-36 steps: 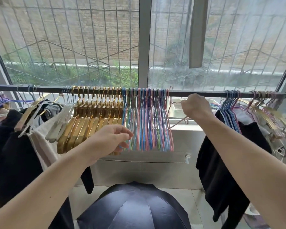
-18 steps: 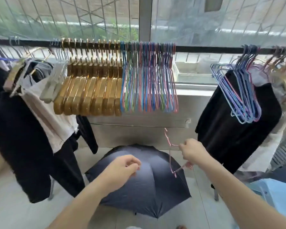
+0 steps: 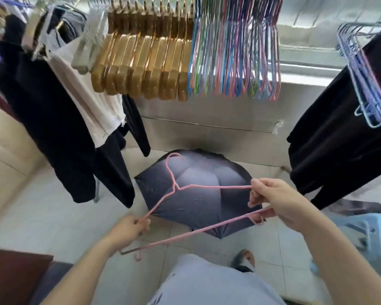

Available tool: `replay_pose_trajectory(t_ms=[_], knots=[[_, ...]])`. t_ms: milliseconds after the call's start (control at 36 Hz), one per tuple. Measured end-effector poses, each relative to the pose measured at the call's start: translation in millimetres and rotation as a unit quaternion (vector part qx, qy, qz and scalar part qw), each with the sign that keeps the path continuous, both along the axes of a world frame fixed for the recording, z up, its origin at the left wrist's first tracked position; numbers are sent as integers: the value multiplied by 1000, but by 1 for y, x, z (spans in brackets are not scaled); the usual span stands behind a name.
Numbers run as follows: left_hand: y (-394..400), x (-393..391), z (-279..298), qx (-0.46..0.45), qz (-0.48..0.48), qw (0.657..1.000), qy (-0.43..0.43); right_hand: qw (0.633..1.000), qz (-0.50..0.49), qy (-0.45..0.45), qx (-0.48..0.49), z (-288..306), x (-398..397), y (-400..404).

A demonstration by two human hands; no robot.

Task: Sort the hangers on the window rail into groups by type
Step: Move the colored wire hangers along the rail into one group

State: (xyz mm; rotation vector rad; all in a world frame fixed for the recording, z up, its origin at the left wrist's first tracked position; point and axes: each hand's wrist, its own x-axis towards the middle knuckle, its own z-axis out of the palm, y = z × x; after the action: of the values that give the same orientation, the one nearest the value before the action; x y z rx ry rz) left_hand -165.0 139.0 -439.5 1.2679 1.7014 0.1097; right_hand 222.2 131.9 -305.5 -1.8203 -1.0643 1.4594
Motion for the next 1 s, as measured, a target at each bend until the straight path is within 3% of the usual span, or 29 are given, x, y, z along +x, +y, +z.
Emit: replay_pose_trajectory(t_ms=[111,250,306,389,417,528,667,778,861,1000], knots=[[-10,-23,36,-89,-32,989,-115,999,-24,-19,-14,-26,17,3],[-8,-37,92,-140,1,963,-231,997,-58,40,-43,-54,23,5],[-4,-36,109,-146,4,963,-228,995,-79,15,-61,-68,18,6],[3,-26,119,-140,-17,975,-172,986,-70,-138,-59,-86,9,6],[5,-20,119,-130,-18,979,-158,984,-74,-150,-61,-91,6,6],[9,11,117,-47,31,988,-140,989,-62,-88,-103,-94,-17,5],[11,82,82,56,147,976,-152,994,-7,18,-108,-76,-60,-6],[5,147,67,77,75,992,-65,982,24,134,-128,-67,-92,-11],[-10,182,68,102,-28,993,-52,954,-41,248,-162,-61,-102,-12],[-21,204,70,113,-169,979,-11,944,-151,270,-117,-61,-83,-14]])
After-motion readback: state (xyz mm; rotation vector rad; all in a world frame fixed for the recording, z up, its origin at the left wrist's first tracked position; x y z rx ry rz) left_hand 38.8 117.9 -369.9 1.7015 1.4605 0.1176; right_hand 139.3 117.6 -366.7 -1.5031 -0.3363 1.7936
